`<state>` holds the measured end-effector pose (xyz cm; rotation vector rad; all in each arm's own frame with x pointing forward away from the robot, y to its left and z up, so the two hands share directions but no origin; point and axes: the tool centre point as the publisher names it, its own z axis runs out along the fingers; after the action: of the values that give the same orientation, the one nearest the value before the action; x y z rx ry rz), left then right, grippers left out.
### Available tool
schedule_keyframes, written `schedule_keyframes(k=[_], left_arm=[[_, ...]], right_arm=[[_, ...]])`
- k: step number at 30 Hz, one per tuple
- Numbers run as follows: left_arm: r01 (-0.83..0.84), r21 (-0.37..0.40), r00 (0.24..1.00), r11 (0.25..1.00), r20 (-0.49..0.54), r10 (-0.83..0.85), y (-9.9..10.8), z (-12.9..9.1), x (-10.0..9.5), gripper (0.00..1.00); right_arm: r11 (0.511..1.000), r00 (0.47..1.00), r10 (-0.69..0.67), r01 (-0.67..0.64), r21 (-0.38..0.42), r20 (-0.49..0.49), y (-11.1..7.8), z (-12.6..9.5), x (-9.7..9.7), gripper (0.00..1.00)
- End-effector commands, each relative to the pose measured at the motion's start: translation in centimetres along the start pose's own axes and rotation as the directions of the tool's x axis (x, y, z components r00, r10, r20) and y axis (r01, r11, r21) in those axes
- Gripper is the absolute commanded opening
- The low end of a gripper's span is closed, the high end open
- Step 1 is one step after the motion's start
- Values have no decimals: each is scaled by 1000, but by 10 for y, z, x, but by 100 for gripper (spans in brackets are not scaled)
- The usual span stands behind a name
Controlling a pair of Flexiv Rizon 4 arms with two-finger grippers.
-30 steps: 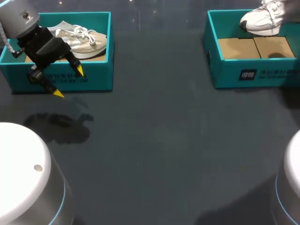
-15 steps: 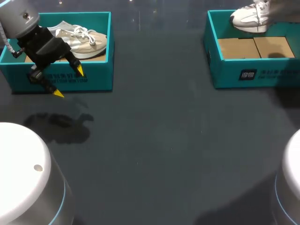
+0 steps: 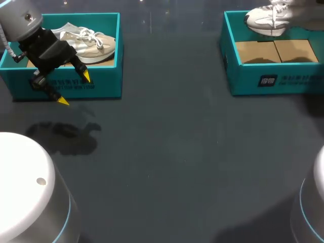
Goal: Take the shoe out of the shoebox, open the shoe tongue, remove and reinsert the insole, then place the shoe into the shoebox
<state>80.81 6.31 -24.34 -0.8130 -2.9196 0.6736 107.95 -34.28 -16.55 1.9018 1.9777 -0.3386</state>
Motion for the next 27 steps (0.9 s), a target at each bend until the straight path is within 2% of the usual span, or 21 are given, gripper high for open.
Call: schedule_keyframes(k=[1, 14, 21, 27], left_arm=[[-1, -3, 1000, 1000, 0, 1, 0, -1, 1, 100], [-1, -3, 1000, 1000, 0, 1, 0, -1, 1, 100], [-1, -3, 1000, 1000, 0, 1, 0, -1, 1, 100], [-1, -3, 1000, 1000, 0, 1, 0, -1, 1, 100]], right_arm=[[998, 1000, -14, 14, -59, -6, -10, 16, 2, 0], [998, 1000, -14, 14, -59, -6, -10, 16, 2, 0], [992, 1000, 0, -3, -125, -25, -20, 29, 16, 0], [991, 999, 34, -38, -128, -32, -27, 43, 19, 0]])
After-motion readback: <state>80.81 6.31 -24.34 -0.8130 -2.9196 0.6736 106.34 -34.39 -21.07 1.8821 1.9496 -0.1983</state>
